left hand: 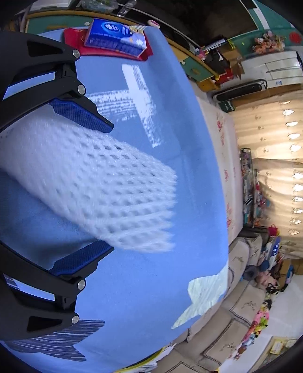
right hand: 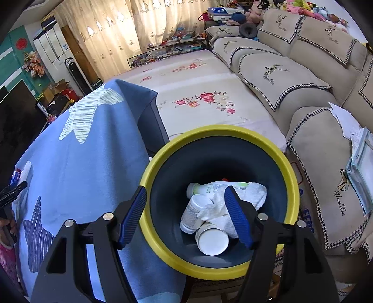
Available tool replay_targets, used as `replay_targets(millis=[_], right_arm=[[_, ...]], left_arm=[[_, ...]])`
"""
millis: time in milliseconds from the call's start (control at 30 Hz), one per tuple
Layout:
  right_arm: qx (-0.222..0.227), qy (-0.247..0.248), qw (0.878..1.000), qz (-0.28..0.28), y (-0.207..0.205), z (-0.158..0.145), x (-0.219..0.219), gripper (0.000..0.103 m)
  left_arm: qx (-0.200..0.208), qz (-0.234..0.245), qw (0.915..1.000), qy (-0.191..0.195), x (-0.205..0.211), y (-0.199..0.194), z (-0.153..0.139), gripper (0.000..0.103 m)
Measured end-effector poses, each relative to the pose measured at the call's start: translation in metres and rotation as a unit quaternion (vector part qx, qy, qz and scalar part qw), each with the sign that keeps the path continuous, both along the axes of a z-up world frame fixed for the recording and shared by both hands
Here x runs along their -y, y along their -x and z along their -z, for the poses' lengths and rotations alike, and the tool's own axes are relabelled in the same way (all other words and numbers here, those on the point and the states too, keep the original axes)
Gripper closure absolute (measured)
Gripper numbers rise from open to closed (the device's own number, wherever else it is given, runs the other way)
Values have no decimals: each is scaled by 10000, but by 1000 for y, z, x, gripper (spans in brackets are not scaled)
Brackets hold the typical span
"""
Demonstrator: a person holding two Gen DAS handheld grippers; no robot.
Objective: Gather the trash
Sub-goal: 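Grasp the white mesh foam sleeve with the left gripper, then carry the foam sleeve into the bin and open the left gripper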
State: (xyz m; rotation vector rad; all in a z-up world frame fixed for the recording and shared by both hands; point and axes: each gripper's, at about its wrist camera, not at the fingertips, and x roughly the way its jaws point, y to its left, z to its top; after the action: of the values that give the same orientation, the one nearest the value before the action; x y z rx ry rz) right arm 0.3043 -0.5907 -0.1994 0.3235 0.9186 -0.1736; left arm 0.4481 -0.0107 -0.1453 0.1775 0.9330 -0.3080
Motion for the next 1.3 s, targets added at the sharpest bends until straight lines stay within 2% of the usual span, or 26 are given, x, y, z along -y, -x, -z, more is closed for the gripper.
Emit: replay_targets(millis=[67,100,133,200,233,267,367,533,733,833,933,1067,1300], right_arm=[[9,0,10000,-26,0,-1,-1,37],[15,-6,10000,-31,1,0,-1,37],[27,-24,10000,-30,2,0,0,37],[50,-46,10000,-21,3,0,2,37],[59,-57,10000,-20,4,0,3,37],[72,-73,9999,-21,6,0,3,37],[107,-110,9999,-32,9,-1,5,37],[199,-146,9997,-27,20,-5,10,37],[401,-103,9991,100,43,-16,23,37],[495,-63,9986,192,59,-19,32,37],[570,-39,9978,328,76,-21,45,37],[648,-92,9966,507,96,-20,64,37],[712,-227,9948,692,123,-11,93,37]], left_arm=[[-6,23,10000,-37,2,-1,3,12],[1,42,10000,-44,3,-2,3,21],[7,56,10000,-36,2,0,3,26],[7,66,10000,-13,4,0,1,51],[-2,74,10000,-9,5,1,0,58],[-13,68,10000,-26,6,2,-1,70],[22,120,9999,39,10,8,-7,83],[161,374,9992,61,36,32,-25,85],[272,988,9945,202,109,73,-57,85],[272,1359,9898,337,161,92,-70,85],[192,1801,9825,433,216,109,-76,85],[55,2481,9676,473,296,130,-76,85],[-478,3076,9497,331,412,146,-50,85]])
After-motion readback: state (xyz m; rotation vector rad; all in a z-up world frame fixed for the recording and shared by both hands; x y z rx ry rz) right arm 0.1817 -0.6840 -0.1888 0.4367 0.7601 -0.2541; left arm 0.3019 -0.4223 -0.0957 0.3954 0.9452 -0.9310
